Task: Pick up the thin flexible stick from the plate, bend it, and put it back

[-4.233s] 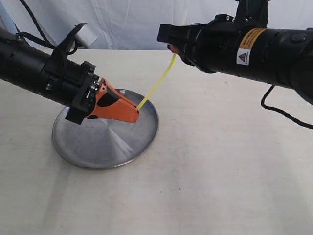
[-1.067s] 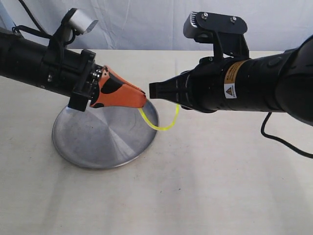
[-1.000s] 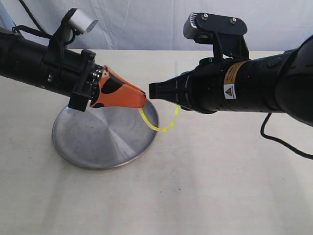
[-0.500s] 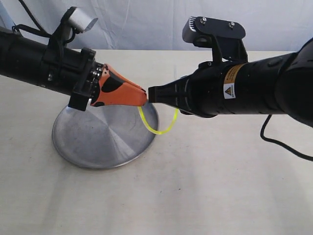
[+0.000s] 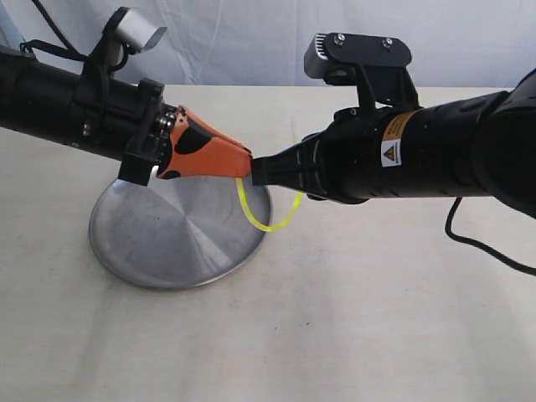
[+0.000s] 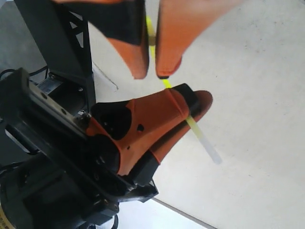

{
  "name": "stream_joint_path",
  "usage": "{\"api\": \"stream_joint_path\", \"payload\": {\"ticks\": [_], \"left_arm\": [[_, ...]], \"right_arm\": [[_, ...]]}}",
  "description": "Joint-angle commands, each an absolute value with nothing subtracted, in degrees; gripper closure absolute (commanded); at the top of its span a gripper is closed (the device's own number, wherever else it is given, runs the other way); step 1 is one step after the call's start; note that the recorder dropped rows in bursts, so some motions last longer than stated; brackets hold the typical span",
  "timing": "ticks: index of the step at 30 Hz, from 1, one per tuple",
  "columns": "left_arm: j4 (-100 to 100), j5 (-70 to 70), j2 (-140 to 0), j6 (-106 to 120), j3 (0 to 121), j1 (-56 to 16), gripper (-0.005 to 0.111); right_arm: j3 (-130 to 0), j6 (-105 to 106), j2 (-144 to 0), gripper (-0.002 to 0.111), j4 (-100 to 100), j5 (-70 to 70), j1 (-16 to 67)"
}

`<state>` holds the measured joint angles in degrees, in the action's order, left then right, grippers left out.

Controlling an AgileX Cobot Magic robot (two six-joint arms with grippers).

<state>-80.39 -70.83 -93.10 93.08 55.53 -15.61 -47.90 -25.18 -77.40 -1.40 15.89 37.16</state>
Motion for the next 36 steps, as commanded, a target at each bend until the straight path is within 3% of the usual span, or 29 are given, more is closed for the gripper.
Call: {"api": "stream_joint_path", "payload": {"ticks": [1,36], "left_arm": [[-83.0,-68.6,-92.7,93.4,56.0,-16.1,0.107],[-82.7,-64.2,-92.7,91.8,56.0,-16.1,0.107]], "right_arm": [[-47.8,-23.8,-77.5,0.109,-0.9,15.2,37.7],[-47.8,6.1,-77.5,0.109,-0.8,19.7,37.7]]}}
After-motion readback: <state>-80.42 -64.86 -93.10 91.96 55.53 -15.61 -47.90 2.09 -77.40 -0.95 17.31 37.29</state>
